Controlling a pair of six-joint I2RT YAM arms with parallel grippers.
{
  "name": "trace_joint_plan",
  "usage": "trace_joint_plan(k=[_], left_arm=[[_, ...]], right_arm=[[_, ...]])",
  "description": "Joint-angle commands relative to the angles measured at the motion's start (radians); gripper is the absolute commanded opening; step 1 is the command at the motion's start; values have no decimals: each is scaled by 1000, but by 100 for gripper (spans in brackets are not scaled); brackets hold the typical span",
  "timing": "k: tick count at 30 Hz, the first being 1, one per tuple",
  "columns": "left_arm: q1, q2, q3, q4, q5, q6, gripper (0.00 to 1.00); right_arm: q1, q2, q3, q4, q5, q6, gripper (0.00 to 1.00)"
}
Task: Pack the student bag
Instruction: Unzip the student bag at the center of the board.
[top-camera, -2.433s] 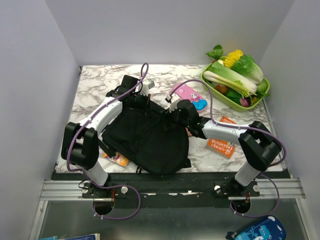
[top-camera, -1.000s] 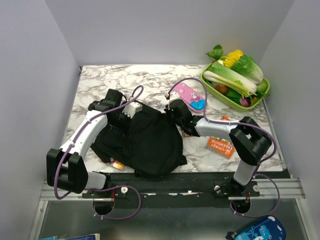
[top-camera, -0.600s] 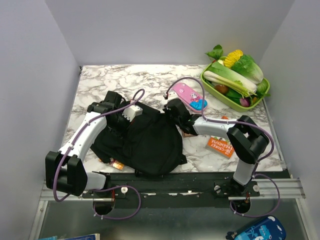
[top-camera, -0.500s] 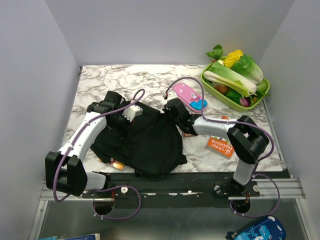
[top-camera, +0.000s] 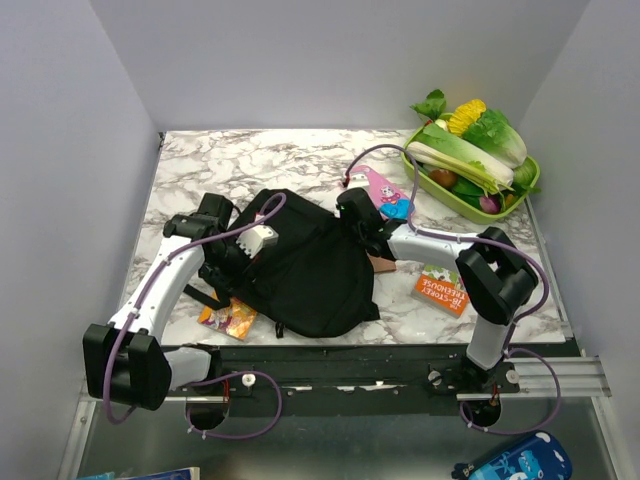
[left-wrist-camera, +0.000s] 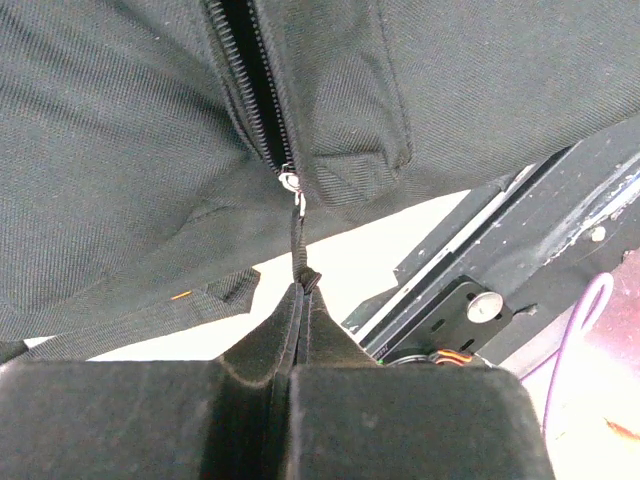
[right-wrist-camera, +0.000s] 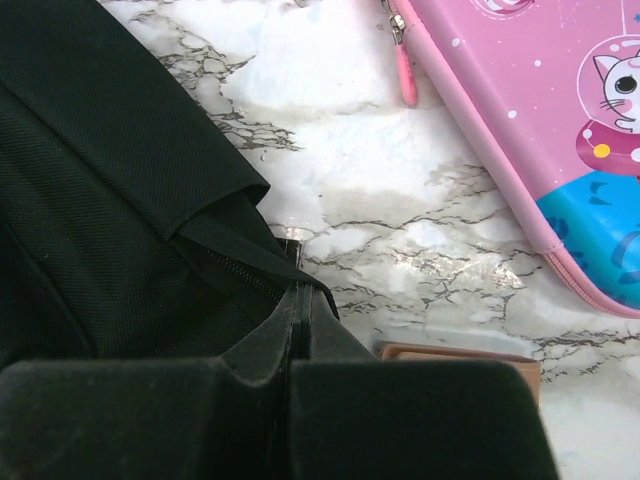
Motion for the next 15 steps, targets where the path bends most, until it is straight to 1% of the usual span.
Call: trace_joint_plan(k=[1,2,3,4,5,6,8,9,10,11,14,15], left_arm=[[23,-19,-12,-95,-72,24,3],[23,-16,-3,-84,-69,18,5],[23,-9,7,-66,-60,6,7],[23,-3,17,-60,-57,-22,11],[23,5,51,-52,-48,-39,13],[23,23,72,-44,-23,-52,14],[23,42,140,-32,-3,-101,16],[23,60,163,-29,6,-111,17],[23,66,190,-26,23,-126,18],[23,76,238,-21,30,-149,19],[23,111,302,25,41,-198,22],[23,123,312,69,38,-213,22]], right_arm=[[-28,4,25,-33,92,34,1],[-25,-2,22,-59,81,40,1],[-18,-6,18,-62,67,40,6],[-12,-11,15,-64,67,40,15],[-6,-17,13,-64,67,40,27],[1,-32,9,-66,64,41,47],[4,-52,5,-87,60,57,60],[8,-75,2,-92,61,61,71],[10,-87,-2,-102,63,66,76],[10,-100,-5,-102,61,69,79],[13,-140,-8,-112,46,67,82],[14,-147,-7,-116,34,69,83]])
